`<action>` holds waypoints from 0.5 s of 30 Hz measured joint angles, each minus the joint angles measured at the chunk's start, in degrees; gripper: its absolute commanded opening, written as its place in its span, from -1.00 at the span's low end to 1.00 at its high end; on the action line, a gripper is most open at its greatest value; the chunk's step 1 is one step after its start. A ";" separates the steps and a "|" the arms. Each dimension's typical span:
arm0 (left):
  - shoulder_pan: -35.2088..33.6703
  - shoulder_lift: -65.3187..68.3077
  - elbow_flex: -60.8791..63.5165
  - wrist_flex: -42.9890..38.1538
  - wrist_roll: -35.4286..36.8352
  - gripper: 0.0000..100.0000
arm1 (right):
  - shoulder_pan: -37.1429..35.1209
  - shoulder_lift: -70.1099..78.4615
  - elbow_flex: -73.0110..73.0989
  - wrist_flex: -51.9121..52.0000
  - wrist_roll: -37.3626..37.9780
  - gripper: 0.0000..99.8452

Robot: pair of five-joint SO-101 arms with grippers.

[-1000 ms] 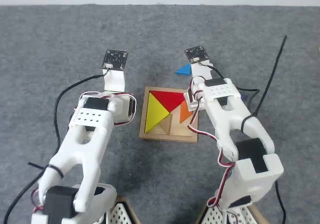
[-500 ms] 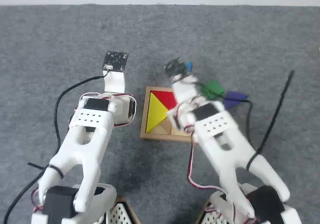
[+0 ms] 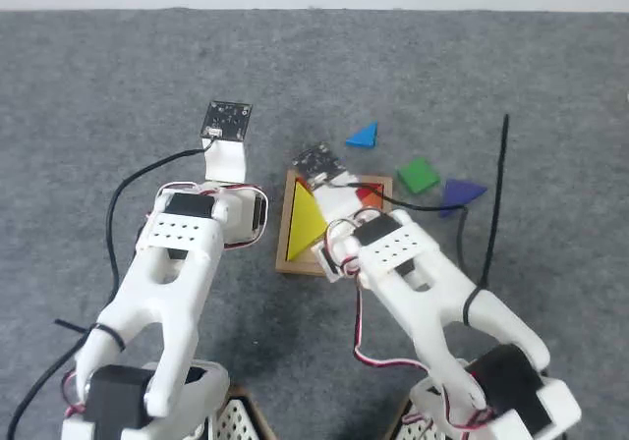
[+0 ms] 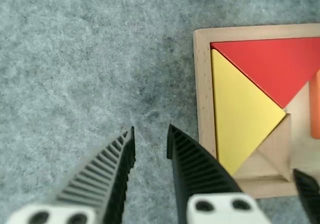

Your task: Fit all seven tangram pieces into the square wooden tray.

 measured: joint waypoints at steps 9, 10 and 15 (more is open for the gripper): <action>0.00 0.00 0.00 0.00 0.00 -0.78 | -3.16 0.44 0.00 -2.02 0.00 -0.65; 0.00 0.00 0.00 0.00 0.00 -0.78 | -3.25 0.44 0.00 -2.02 0.00 -0.65; 0.00 0.00 0.00 0.00 0.00 -0.78 | -3.25 1.85 0.00 -2.37 0.00 -0.65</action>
